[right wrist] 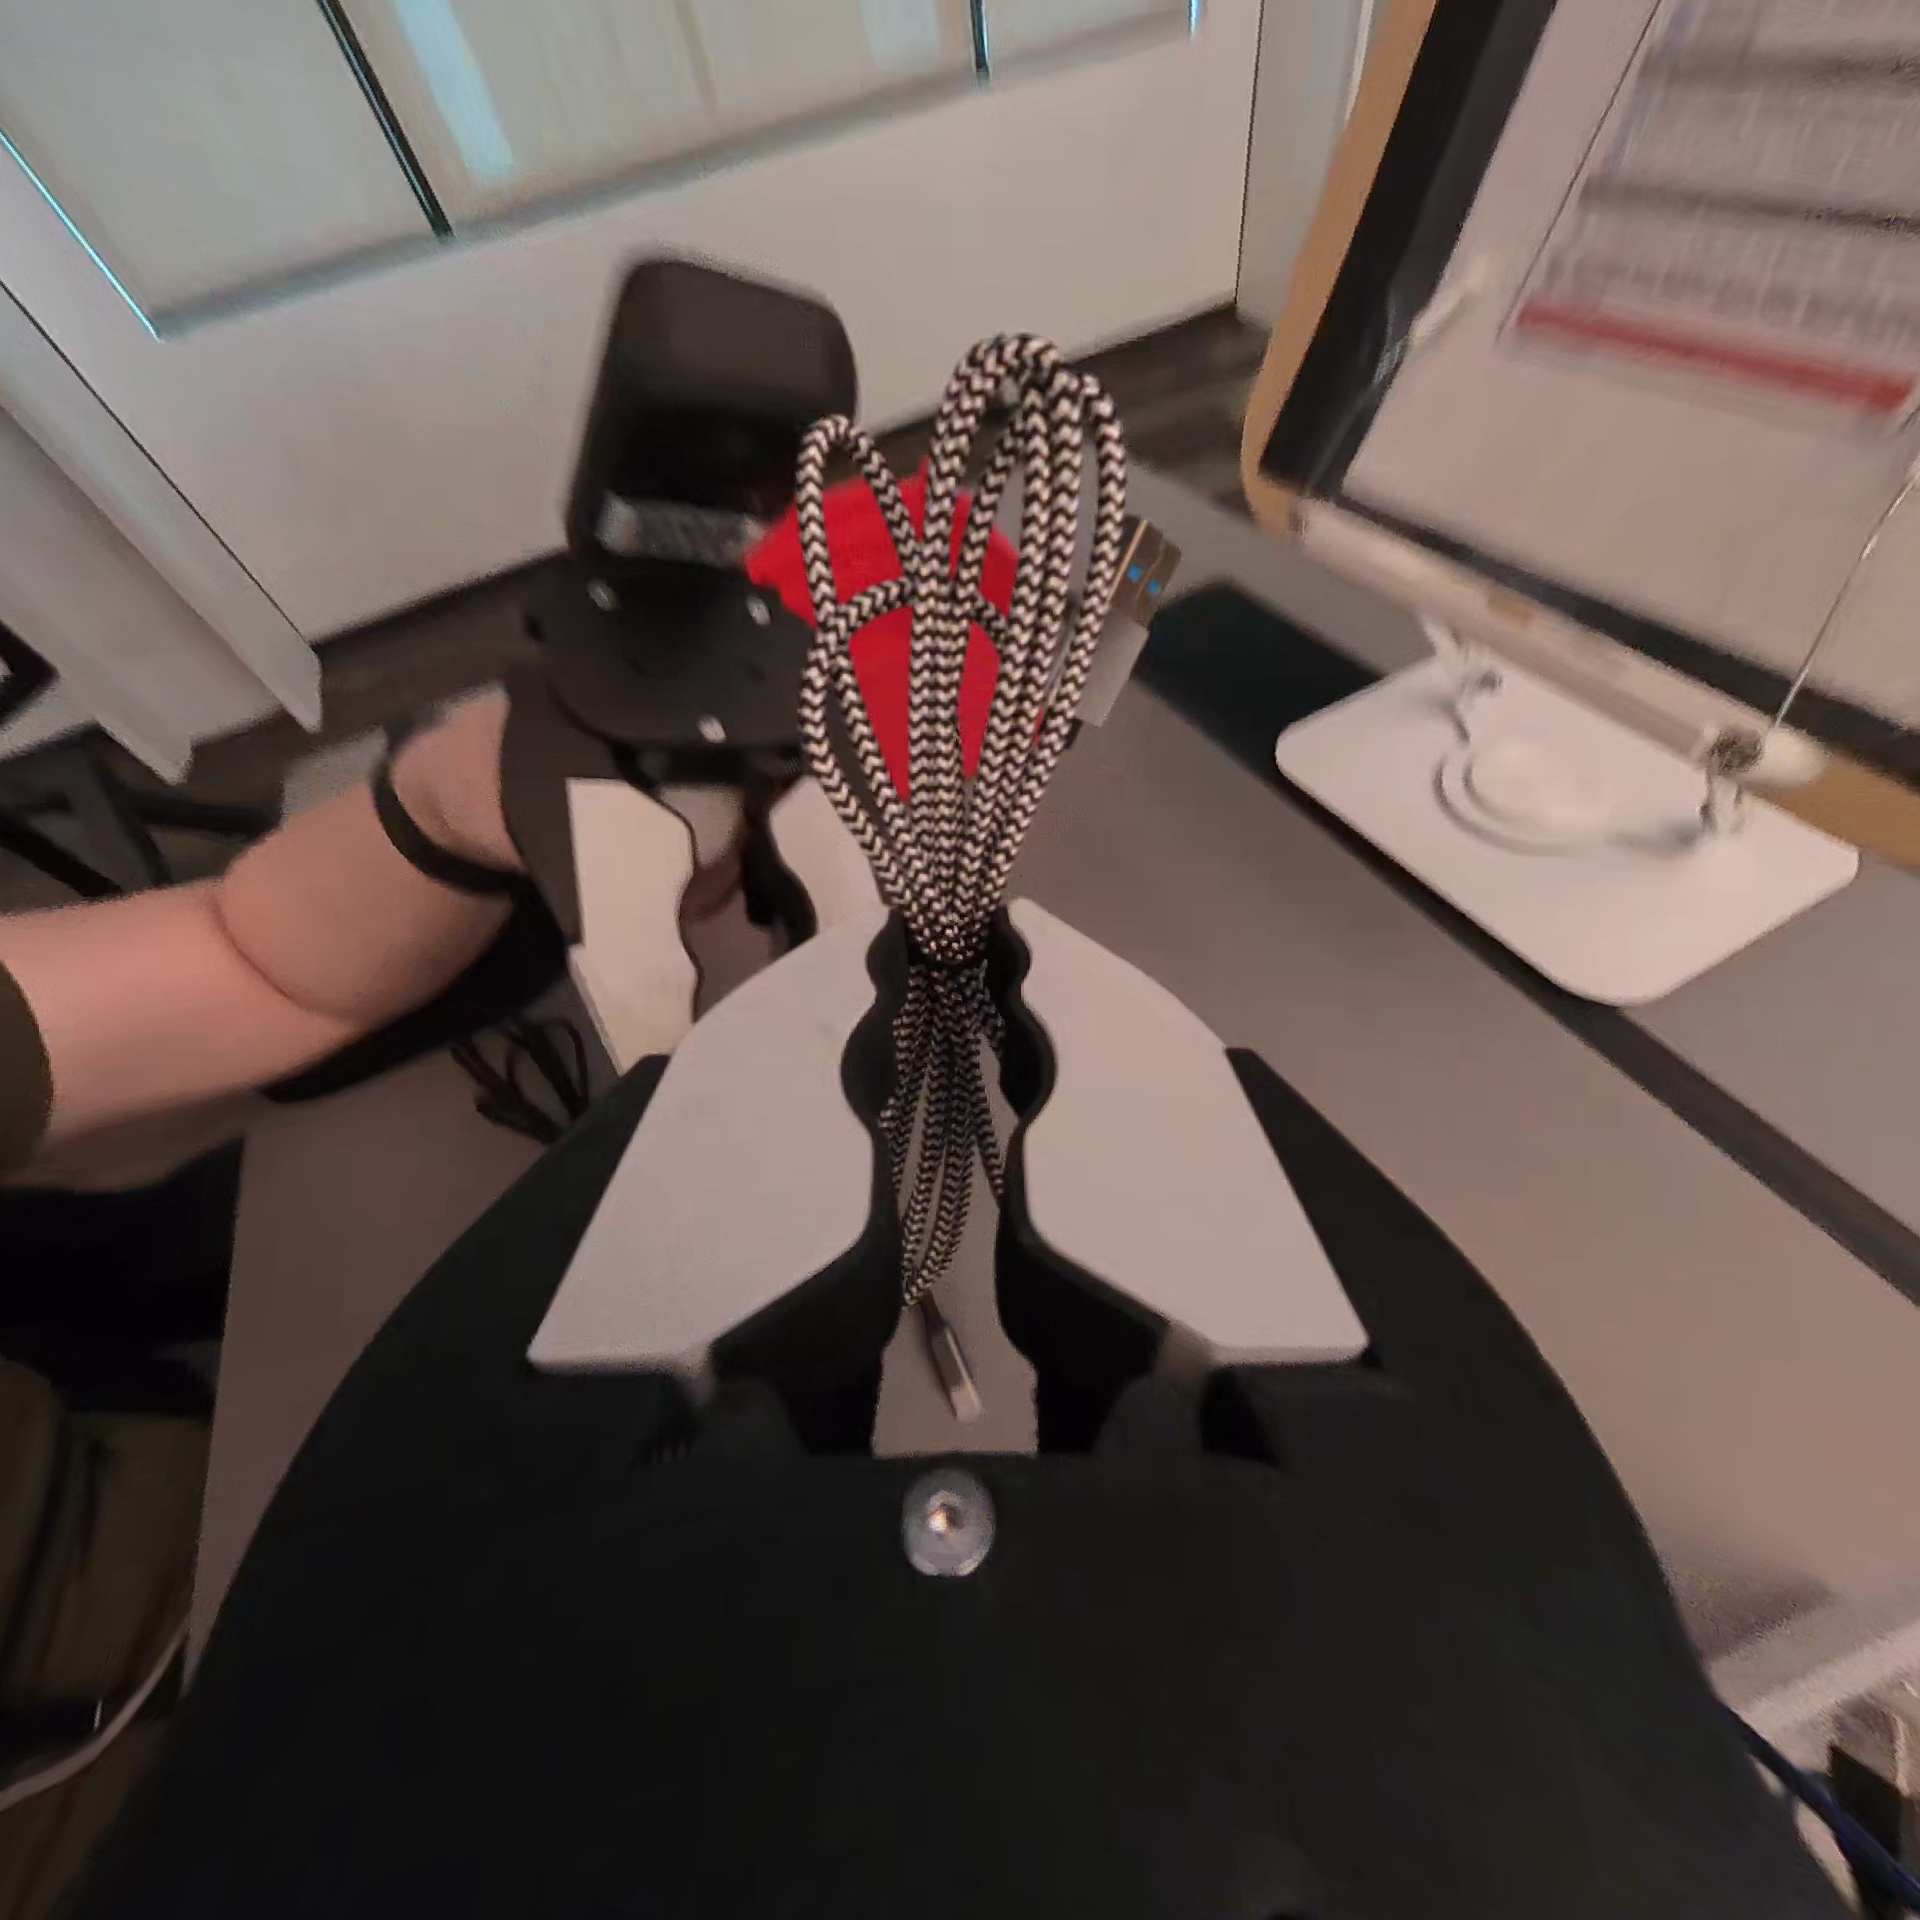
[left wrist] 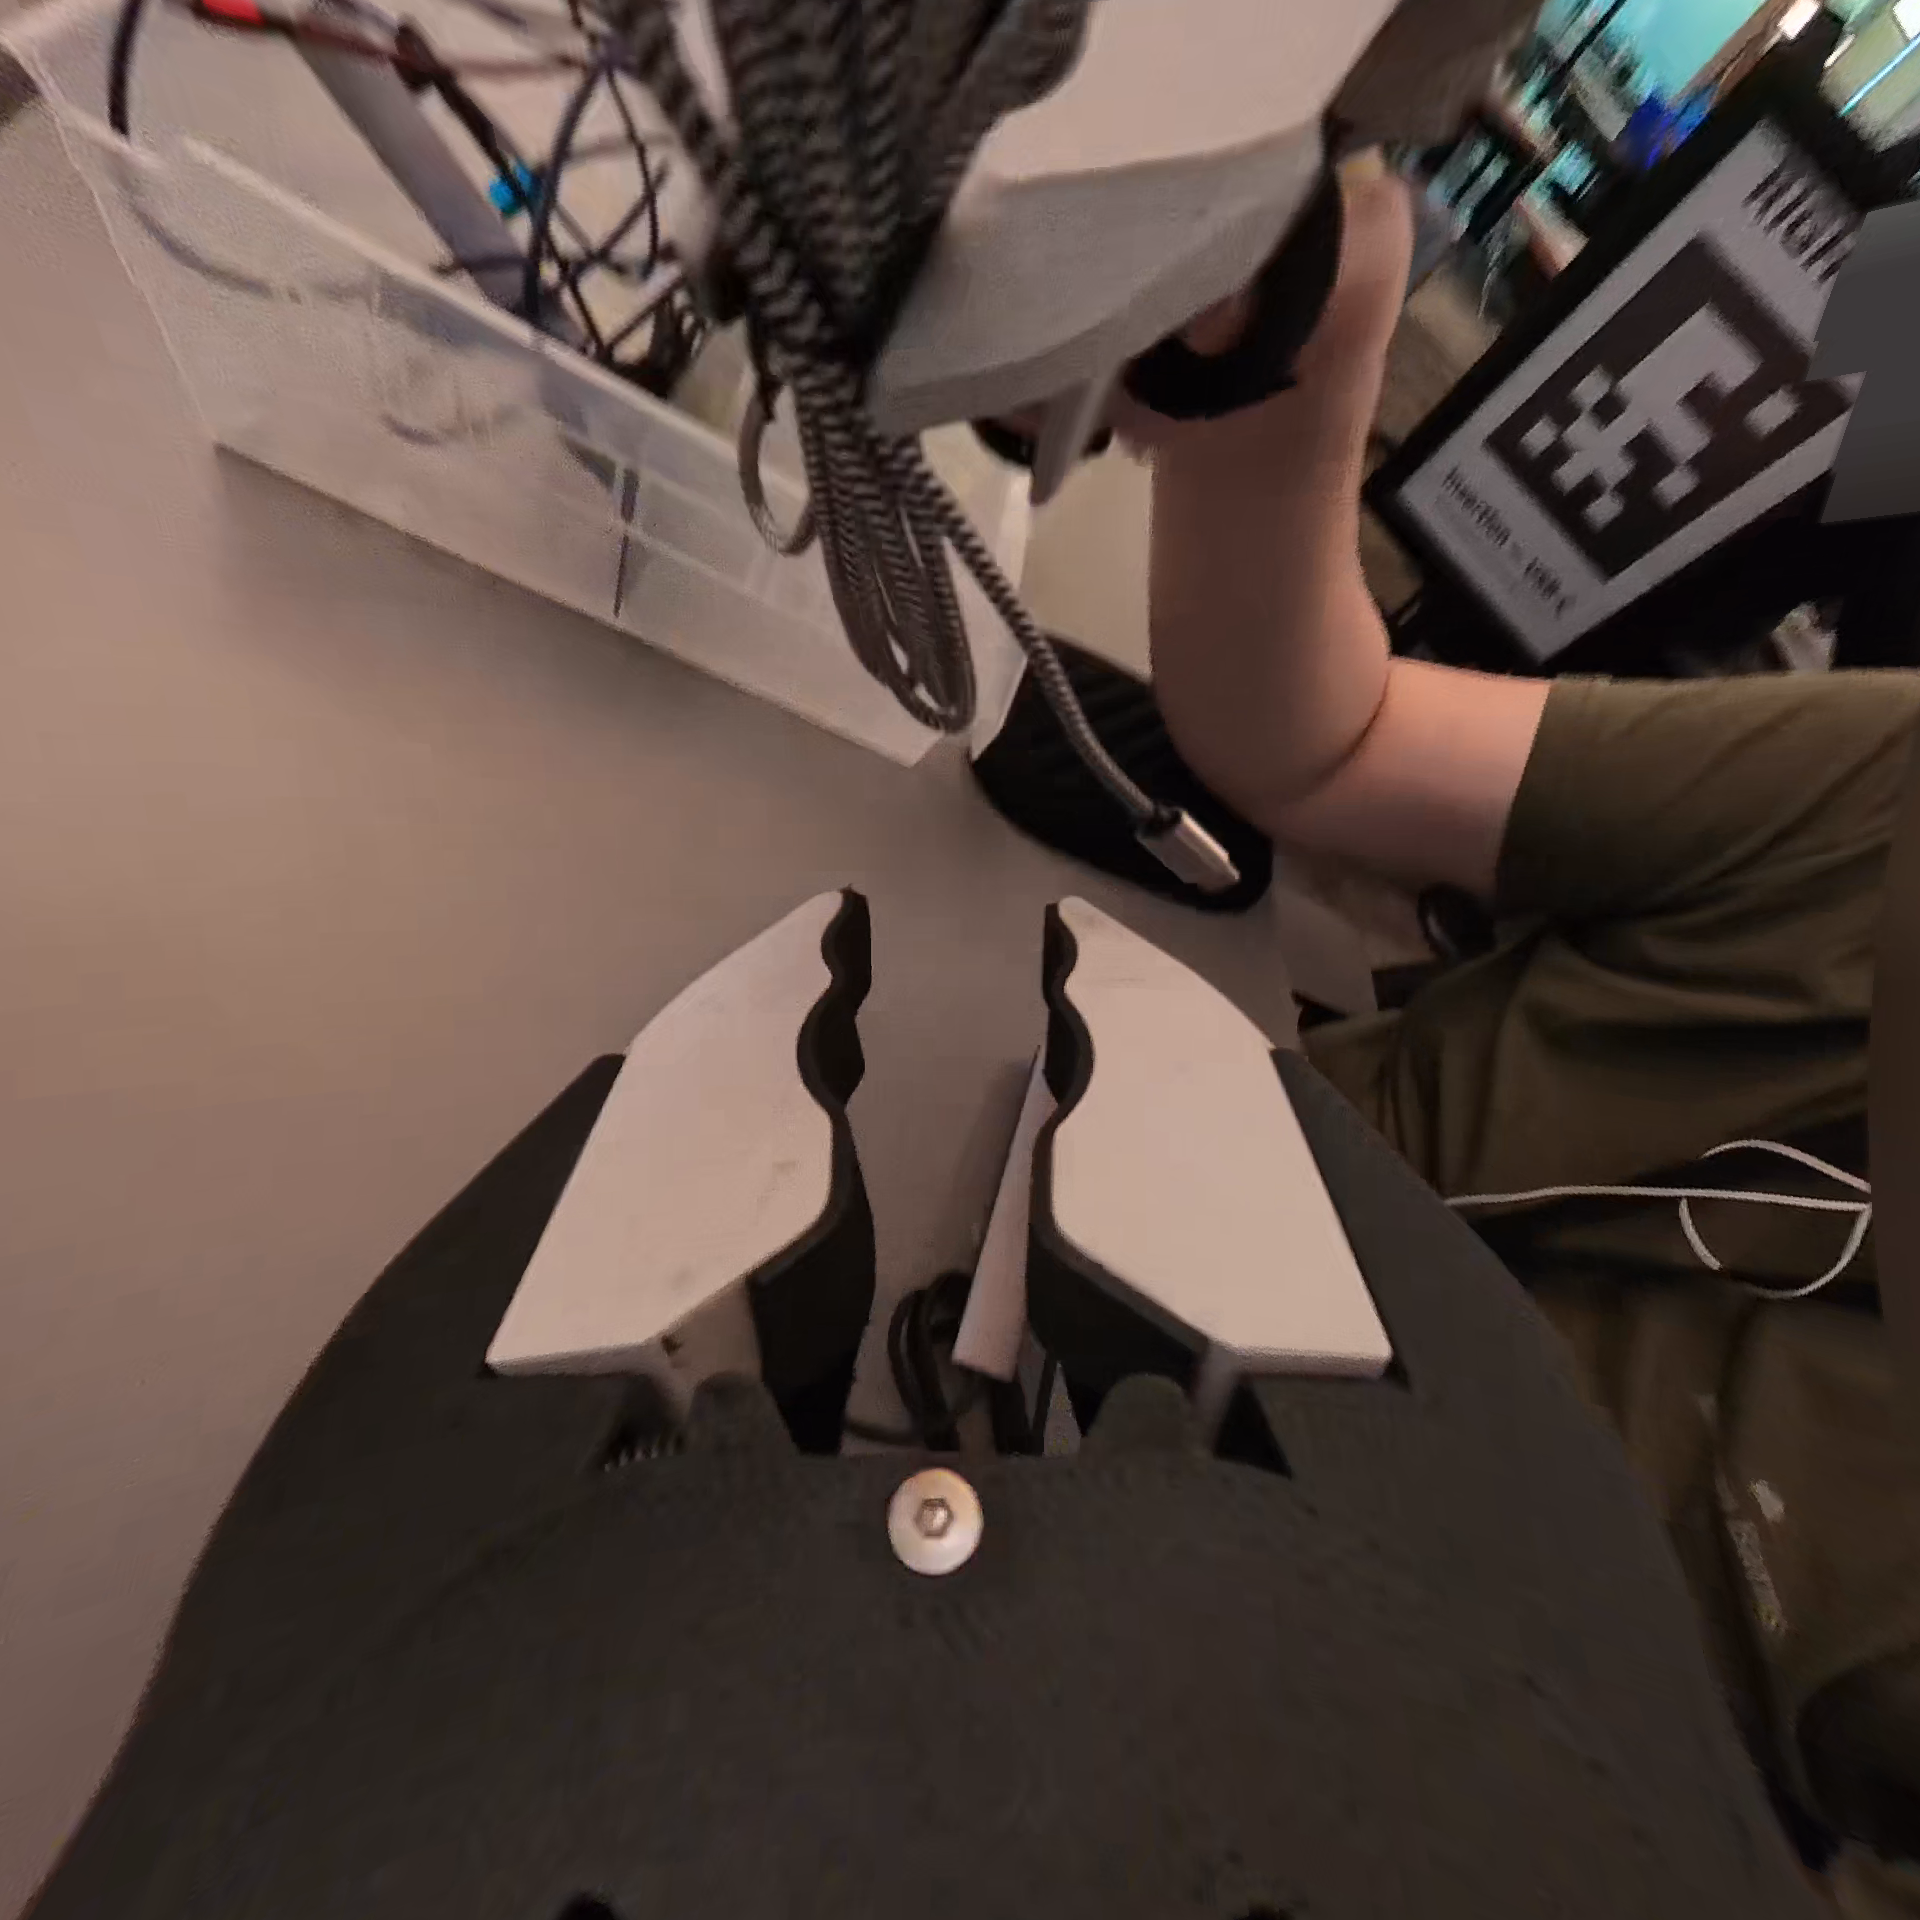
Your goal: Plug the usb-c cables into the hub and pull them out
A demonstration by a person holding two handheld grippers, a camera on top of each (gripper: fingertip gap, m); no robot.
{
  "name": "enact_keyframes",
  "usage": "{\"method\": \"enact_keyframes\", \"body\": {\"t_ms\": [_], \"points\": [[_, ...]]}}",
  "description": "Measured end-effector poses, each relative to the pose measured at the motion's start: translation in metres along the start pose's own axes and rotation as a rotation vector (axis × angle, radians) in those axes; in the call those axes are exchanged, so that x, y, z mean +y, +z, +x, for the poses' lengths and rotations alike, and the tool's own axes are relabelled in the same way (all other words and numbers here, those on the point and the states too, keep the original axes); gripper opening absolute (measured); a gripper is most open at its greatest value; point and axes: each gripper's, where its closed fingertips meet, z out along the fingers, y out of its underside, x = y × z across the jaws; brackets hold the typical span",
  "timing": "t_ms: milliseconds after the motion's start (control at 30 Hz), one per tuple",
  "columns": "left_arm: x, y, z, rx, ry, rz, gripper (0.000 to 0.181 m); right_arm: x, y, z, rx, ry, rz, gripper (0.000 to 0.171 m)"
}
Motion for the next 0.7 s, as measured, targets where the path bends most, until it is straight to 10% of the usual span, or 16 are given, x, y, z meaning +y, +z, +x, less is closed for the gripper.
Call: {"method": "enact_keyframes", "body": {"t_ms": [467,700], "points": [[-0.026,-0.009,0.035,0.213,-0.020,0.161,0.040,-0.019,0.013,-0.040,-0.021,-0.206,0.110,0.015],[-0.009,-0.002,0.027,0.200,-0.079,0.054,0.014,-0.017,0.016,-0.038,0.070,-0.269,0.081,0.016]]}}
